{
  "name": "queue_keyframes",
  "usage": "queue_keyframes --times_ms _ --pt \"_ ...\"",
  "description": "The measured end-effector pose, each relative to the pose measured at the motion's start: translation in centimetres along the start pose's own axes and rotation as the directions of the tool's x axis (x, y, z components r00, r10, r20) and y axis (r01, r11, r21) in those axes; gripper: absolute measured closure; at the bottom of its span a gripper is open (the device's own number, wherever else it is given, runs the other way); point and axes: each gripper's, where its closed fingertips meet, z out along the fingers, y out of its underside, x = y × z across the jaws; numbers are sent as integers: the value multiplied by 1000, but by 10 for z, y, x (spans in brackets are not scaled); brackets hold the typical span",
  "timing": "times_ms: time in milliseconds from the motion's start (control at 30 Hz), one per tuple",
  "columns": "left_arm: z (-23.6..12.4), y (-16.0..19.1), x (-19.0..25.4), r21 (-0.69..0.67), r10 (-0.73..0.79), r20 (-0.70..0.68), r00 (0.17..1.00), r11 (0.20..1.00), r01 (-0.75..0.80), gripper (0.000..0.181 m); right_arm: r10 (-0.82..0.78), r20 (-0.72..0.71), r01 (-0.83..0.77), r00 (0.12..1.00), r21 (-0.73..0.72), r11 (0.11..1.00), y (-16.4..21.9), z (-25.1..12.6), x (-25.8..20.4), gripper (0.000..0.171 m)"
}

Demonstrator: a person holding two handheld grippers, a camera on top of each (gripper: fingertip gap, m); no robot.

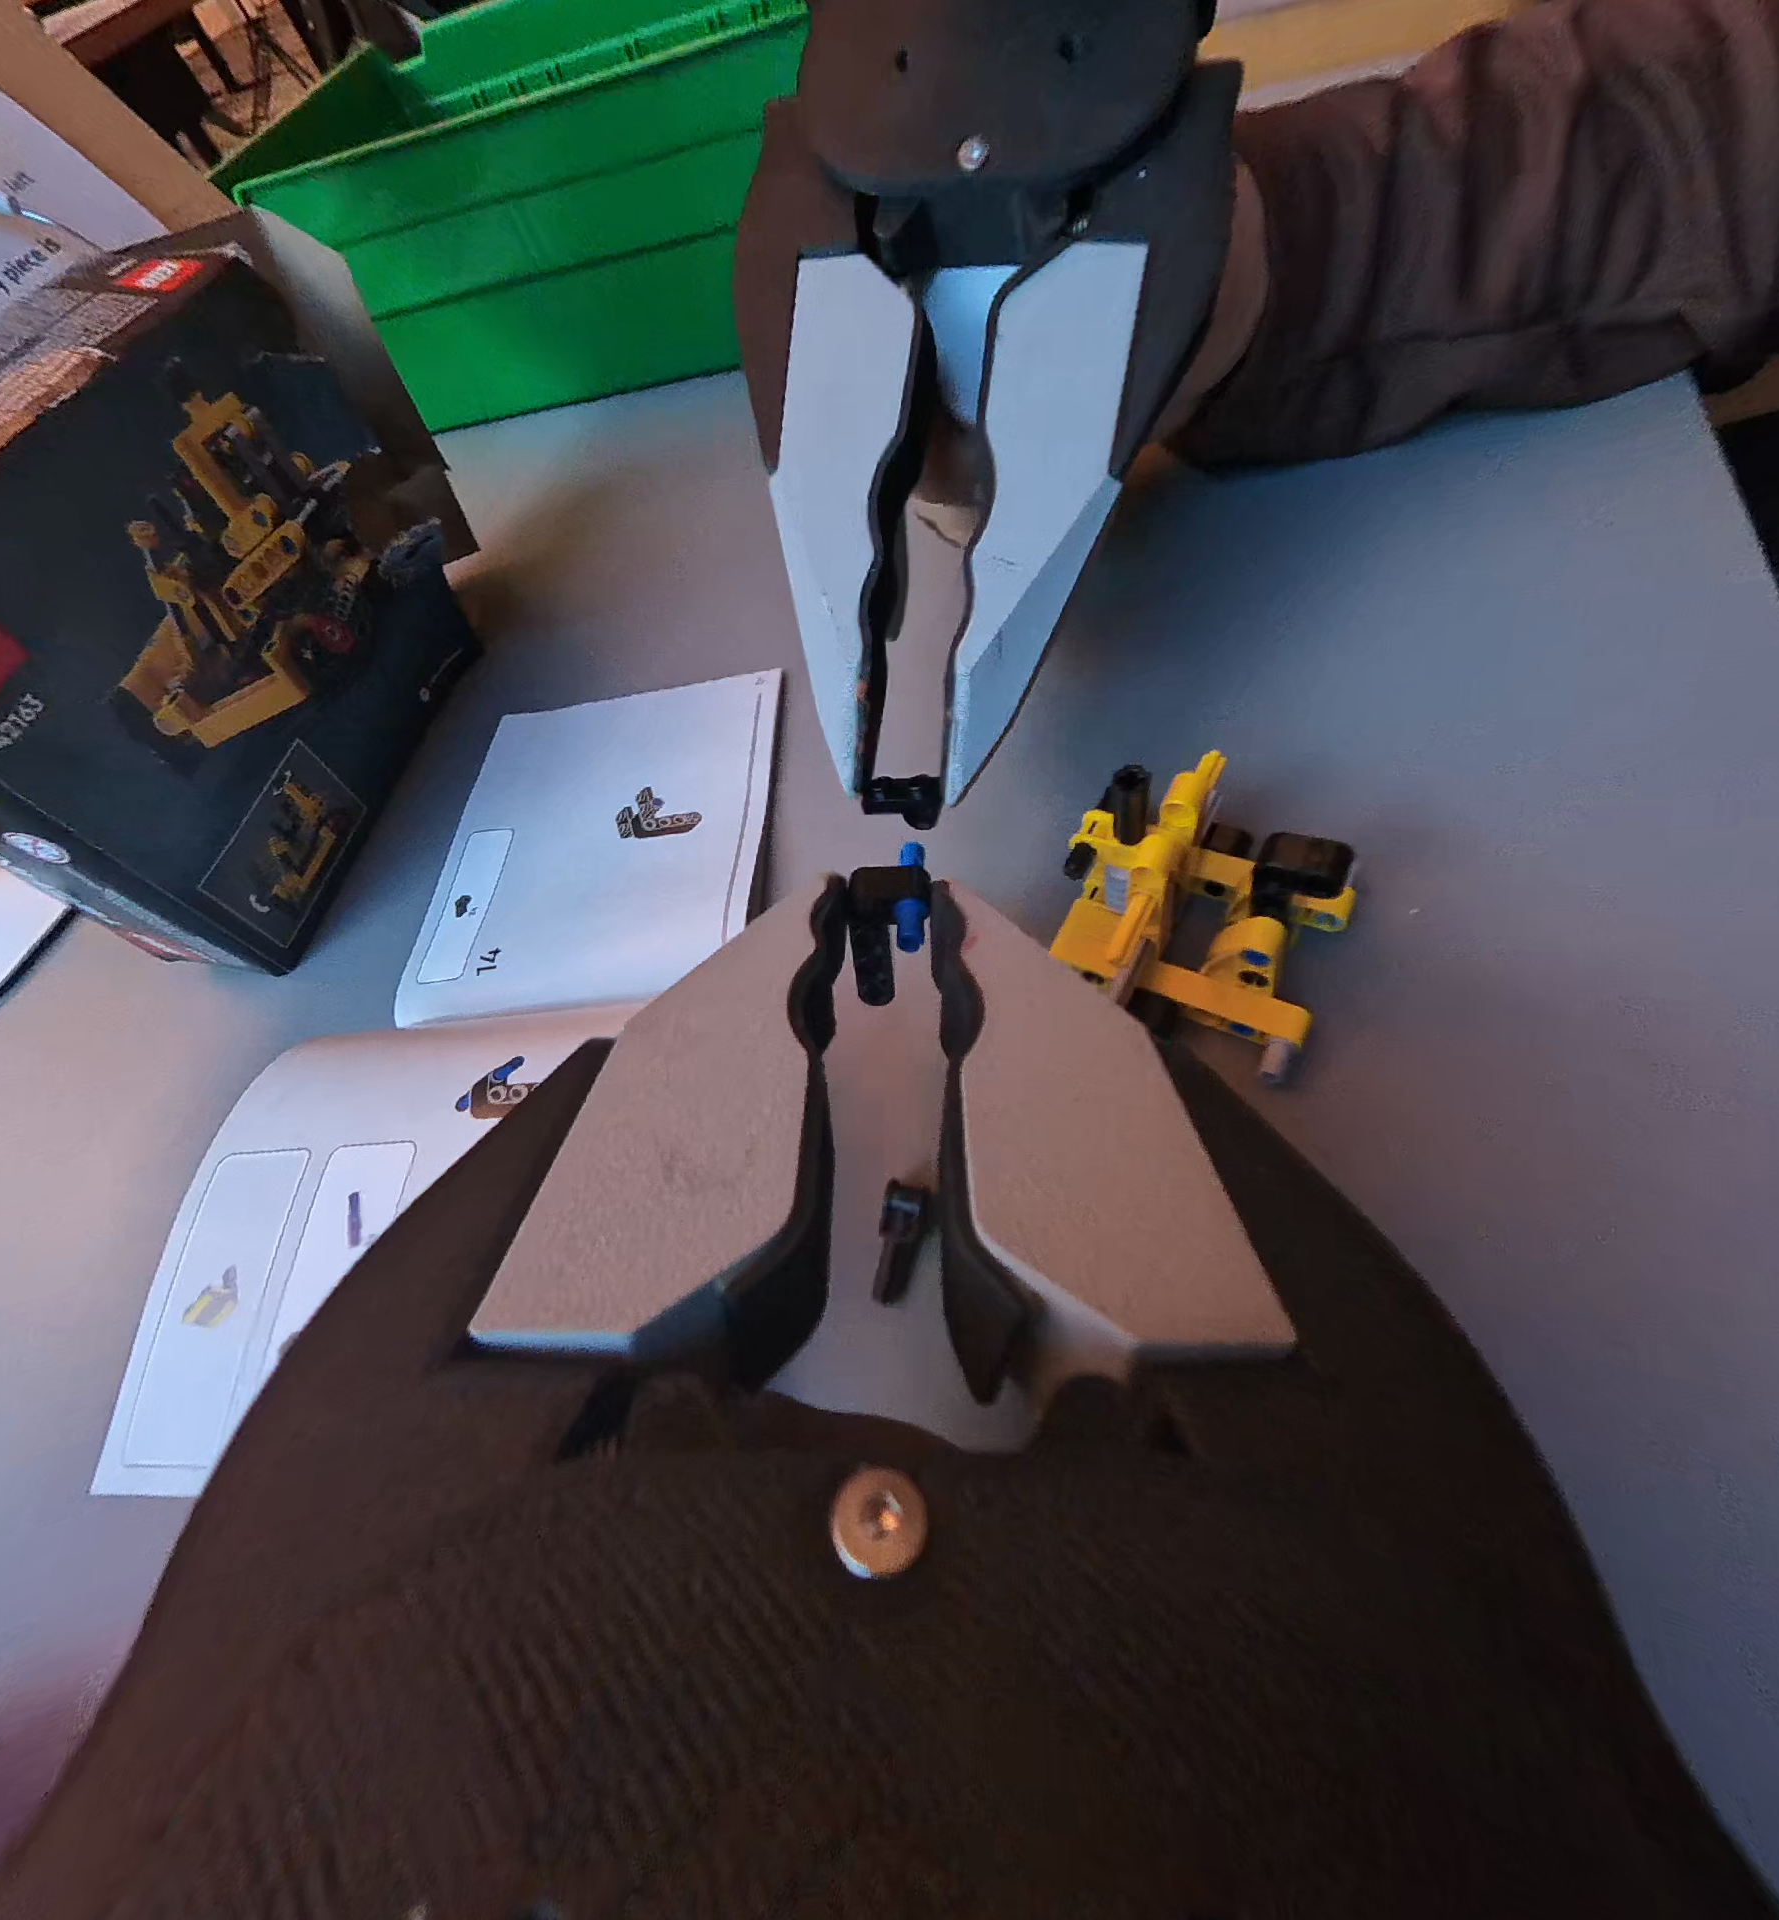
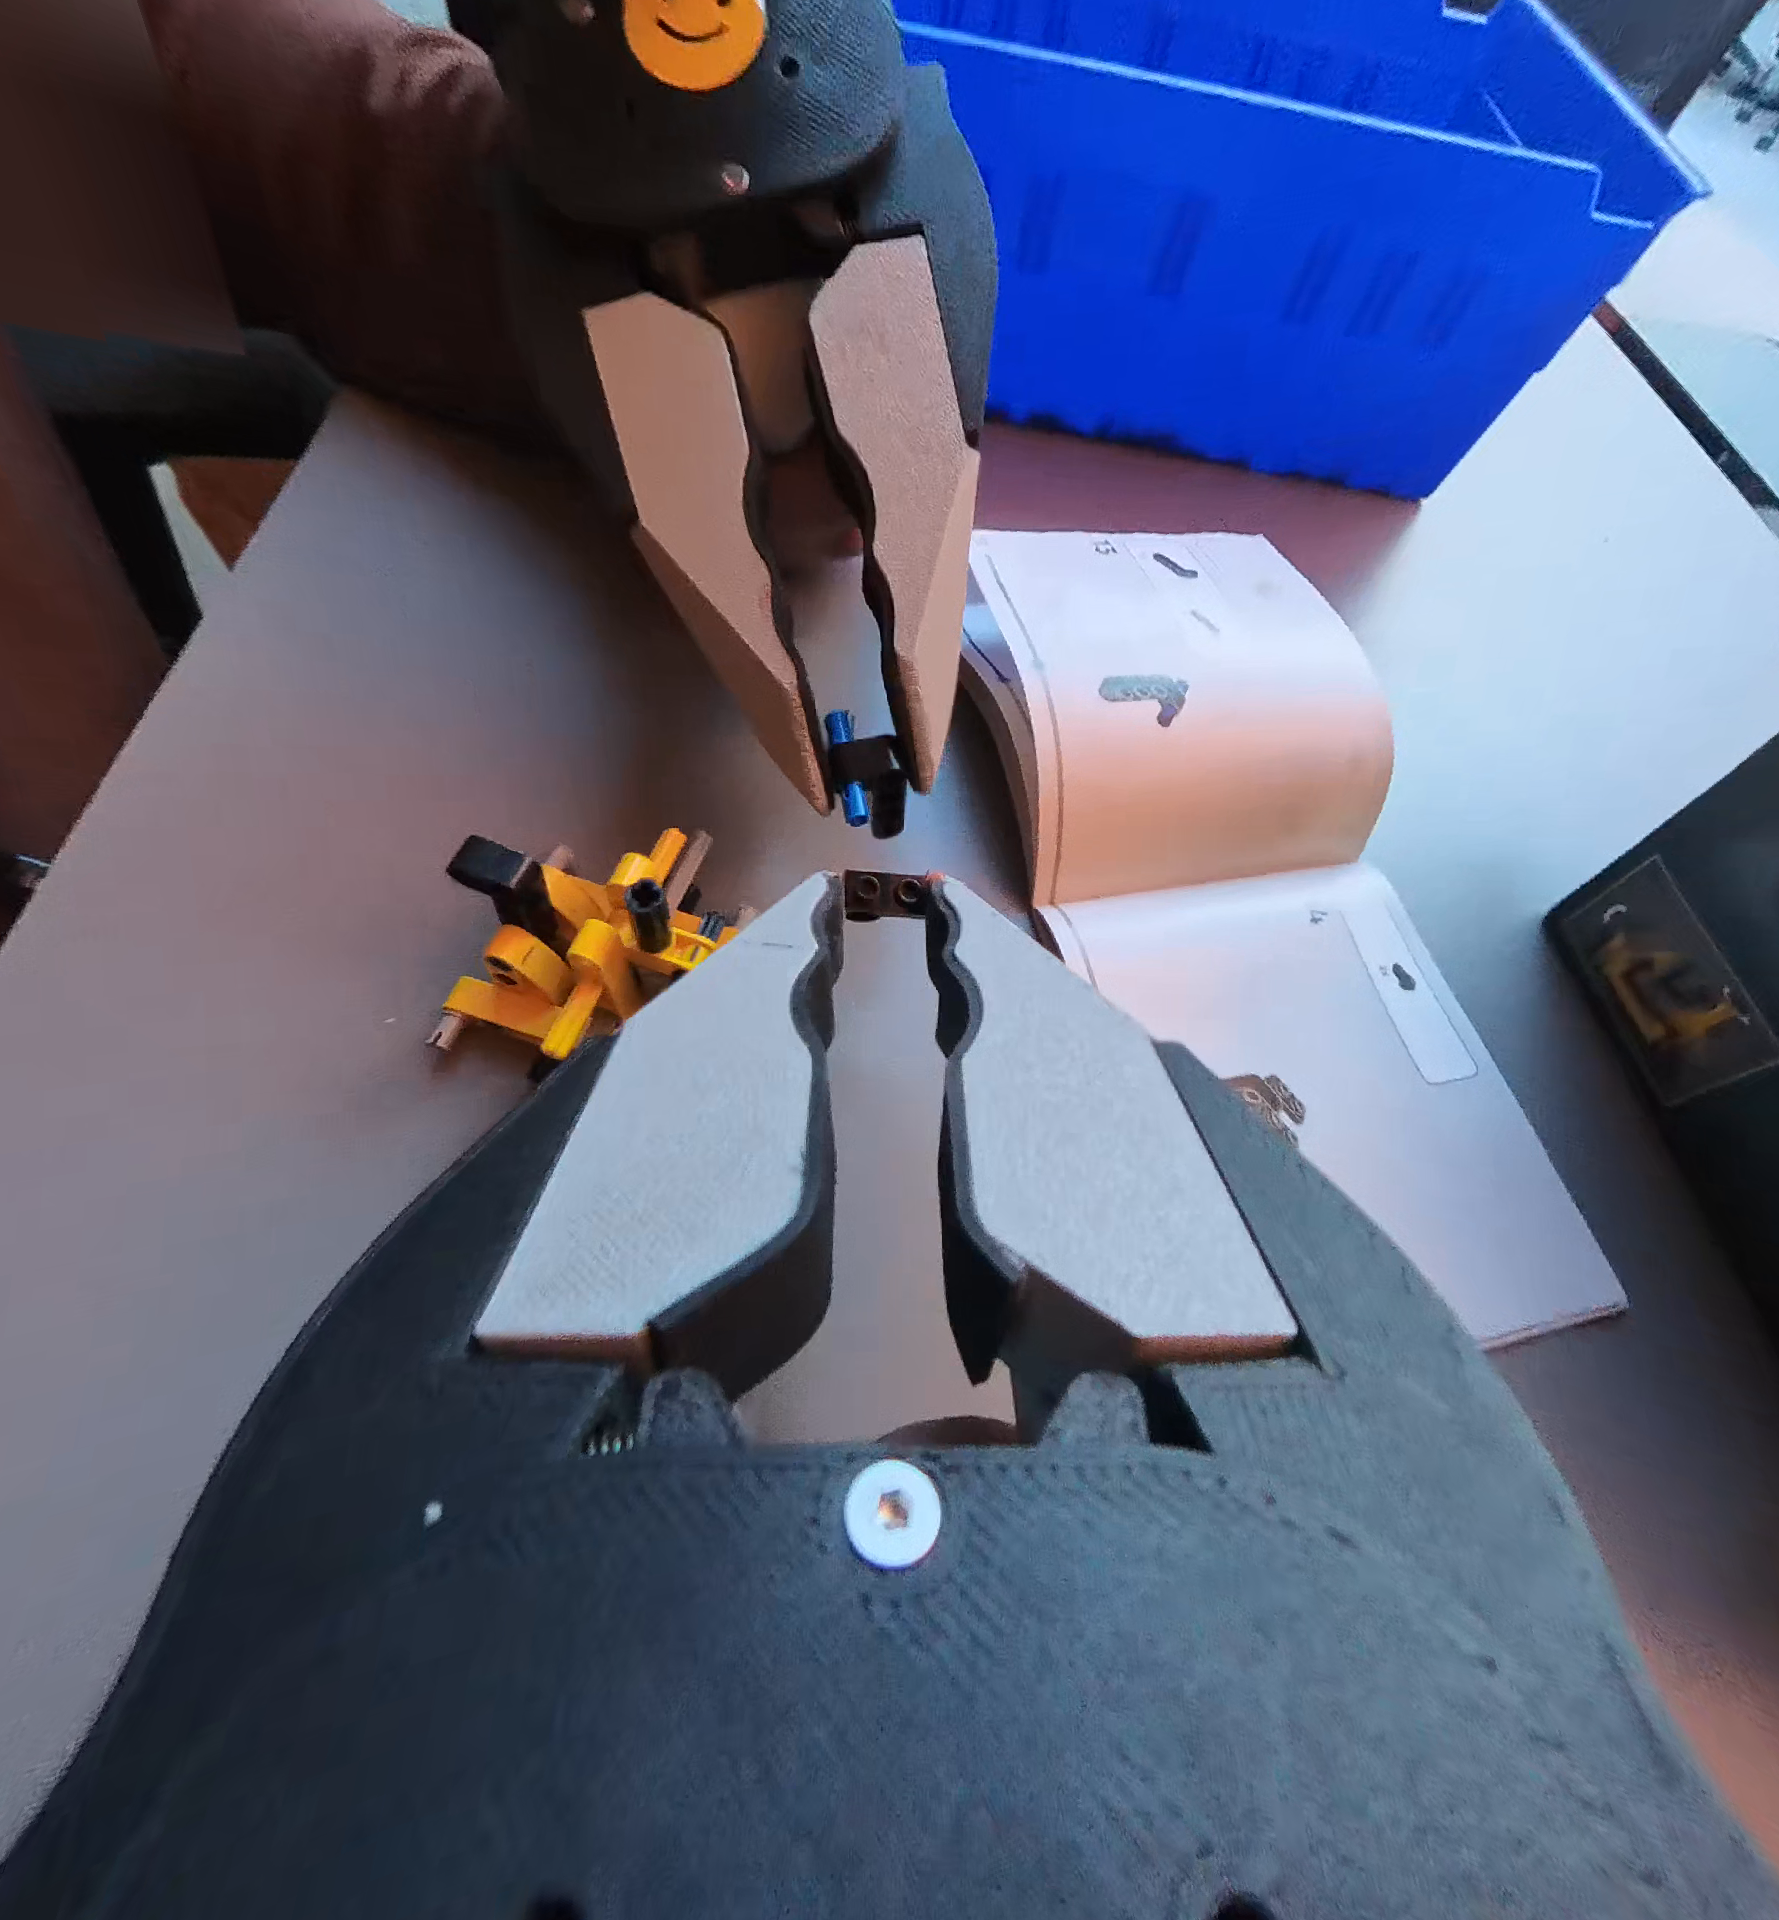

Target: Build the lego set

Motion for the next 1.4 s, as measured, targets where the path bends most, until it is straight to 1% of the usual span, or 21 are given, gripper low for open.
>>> queue_keyframes --times_ms 133,633,1067,1300,1400 --pt "-1 -4 2 26 -31 -23 999 999 31 169 -10 19 9 1000 31 999 -6 -3 -4 159" --pt "0 -5 8 21 -29 -51 998 999 31 169 -45 31 44 999 16 999 -8 1 -12 159" --pt "1 -4 10 10 -32 -63 998 999 32 169 -67 10 66 998 16 998 -11 3 -12 160" --pt "0 -4 10 17 -52 -76 996 998 54 169 -62 13 62 998 29 998 -12 4 -12 160" --pt "-2 -8 9 43 -80 -86 993 996 84 169 -47 14 46 999 61 997 -16 2 -11 160"
